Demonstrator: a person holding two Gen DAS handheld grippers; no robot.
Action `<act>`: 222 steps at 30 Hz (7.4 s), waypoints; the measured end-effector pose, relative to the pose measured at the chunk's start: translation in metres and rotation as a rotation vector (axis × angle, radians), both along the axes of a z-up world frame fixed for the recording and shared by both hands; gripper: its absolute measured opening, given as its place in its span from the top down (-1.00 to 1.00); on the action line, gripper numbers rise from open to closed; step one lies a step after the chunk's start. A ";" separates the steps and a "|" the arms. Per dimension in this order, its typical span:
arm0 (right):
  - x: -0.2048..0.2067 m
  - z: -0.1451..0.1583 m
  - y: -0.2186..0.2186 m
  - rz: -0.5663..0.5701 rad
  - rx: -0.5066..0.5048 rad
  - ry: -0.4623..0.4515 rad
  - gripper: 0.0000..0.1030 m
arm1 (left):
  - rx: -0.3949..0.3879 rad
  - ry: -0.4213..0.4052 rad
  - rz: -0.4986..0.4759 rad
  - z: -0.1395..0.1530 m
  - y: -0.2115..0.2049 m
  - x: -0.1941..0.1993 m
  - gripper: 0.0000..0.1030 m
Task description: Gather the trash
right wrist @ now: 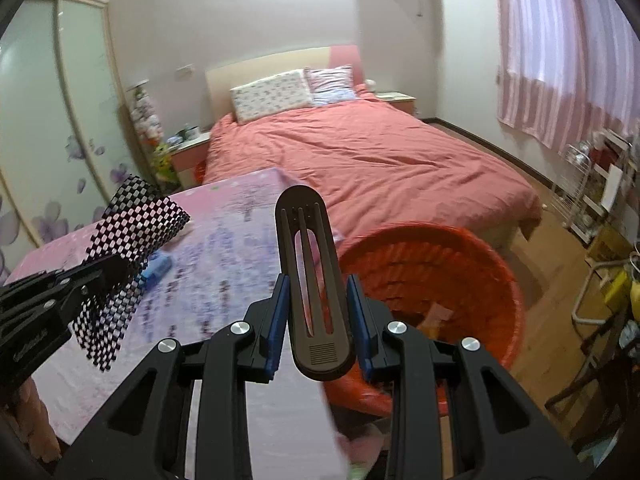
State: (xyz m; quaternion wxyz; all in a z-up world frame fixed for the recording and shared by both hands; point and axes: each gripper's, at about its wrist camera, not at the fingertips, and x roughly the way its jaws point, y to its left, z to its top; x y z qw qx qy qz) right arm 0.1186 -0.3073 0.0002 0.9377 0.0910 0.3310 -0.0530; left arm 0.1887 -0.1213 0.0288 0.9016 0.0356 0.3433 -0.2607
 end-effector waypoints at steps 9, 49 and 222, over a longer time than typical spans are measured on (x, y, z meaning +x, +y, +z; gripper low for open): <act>0.013 -0.023 -0.060 -0.124 0.075 0.037 0.42 | -0.006 0.051 -0.128 -0.029 -0.082 0.010 0.84; 0.034 -0.079 -0.036 -0.073 0.067 0.194 -0.14 | 0.201 0.077 0.298 -0.107 0.061 0.093 -0.50; 0.009 0.004 0.072 0.079 0.076 -0.035 0.31 | 0.155 -0.058 0.274 -0.003 0.120 0.032 0.03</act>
